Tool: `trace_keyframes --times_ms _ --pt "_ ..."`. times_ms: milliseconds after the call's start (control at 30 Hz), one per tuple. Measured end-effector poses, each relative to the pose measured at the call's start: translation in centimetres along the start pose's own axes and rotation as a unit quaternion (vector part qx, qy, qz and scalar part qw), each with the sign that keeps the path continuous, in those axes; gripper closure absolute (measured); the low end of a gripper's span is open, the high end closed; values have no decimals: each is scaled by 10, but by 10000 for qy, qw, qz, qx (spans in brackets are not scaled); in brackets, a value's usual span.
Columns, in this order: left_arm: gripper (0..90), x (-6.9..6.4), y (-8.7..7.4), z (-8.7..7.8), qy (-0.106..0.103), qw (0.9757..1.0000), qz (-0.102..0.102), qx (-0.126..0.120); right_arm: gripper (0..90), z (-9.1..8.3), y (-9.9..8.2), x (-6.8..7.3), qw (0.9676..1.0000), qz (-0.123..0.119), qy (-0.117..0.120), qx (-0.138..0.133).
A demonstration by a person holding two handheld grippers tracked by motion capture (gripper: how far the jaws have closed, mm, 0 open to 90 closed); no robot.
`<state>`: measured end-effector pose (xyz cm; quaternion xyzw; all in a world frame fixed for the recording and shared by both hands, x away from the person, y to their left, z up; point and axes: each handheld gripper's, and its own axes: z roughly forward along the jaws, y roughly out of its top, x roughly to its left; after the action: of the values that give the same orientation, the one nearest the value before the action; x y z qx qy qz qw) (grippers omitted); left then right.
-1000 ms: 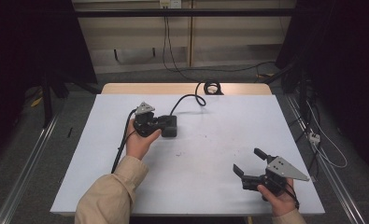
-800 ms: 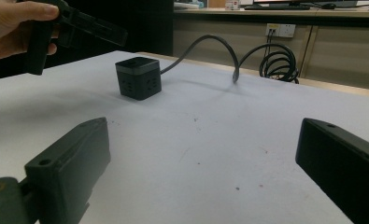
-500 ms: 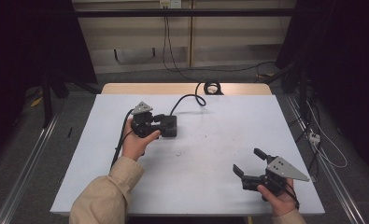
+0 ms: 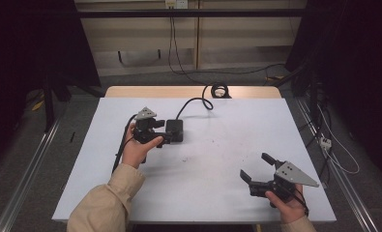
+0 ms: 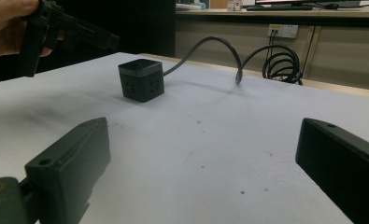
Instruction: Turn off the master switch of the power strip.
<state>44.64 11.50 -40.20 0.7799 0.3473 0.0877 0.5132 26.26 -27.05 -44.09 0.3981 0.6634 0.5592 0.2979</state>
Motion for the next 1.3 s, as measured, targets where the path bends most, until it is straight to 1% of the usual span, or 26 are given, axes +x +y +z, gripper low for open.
trace_keyframes --times_ms 33,100,133,167,200,300,400,500,567,600,633,733,967,1000,1067,1200,1300 --pt "160 0 0 -1 -13 10000 -26 11 29 1 0 0 10000 -1 11 -3" --pt "136 0 0 -3 -10 10000 41 51 29 1 0 0 10000 -18 23 0" --pt "130 0 0 -4 -18 10000 21 32 29 2 0 0 10000 -20 34 -3" --pt "127 0 0 -5 -31 10000 41 44 29 2 0 1 10000 -15 39 -5" --pt "123 -1 0 -6 -46 10000 2 30 29 3 0 1 10000 -8 41 -3" --pt "107 -1 0 -9 -51 9999 85 102 29 4 0 1 10000 -9 61 -1" --pt "86 -3 -1 -10 -78 9998 109 128 29 4 1 1 10000 -25 71 -2" --pt "85 -4 -6 -12 -121 9999 46 63 29 2 2 0 10000 -11 47 -23" --pt "82 -4 -10 -13 -123 9999 84 80 29 2 2 0 10000 -9 27 -18" --pt "82 -4 -11 -13 -140 9998 65 95 29 2 2 0 10000 -2 28 -21" --pt "82 -4 -12 -14 -129 9997 104 154 29 1 2 0 10000 -12 28 -15" --pt "80 -4 -16 -17 -148 9998 110 99 29 1 3 1 10000 -28 31 -44" --pt "81 -6 -21 -27 -152 9997 165 92 29 3 2 1 10000 -37 55 -15" --pt "81 -5 -22 -28 -150 9996 211 119 30 4 2 1 10000 -35 63 -17" --pt "83 -6 -25 -31 -138 9996 209 87 30 4 2 1 10000 -25 77 -3" --pt "89 -5 -31 -37 -132 9997 186 134 30 3 1 1 10000 -30 82 12" --pt "91 -4 -36 -41 -103 9996 215 154 31 2 1 1 10000 -36 70 14"
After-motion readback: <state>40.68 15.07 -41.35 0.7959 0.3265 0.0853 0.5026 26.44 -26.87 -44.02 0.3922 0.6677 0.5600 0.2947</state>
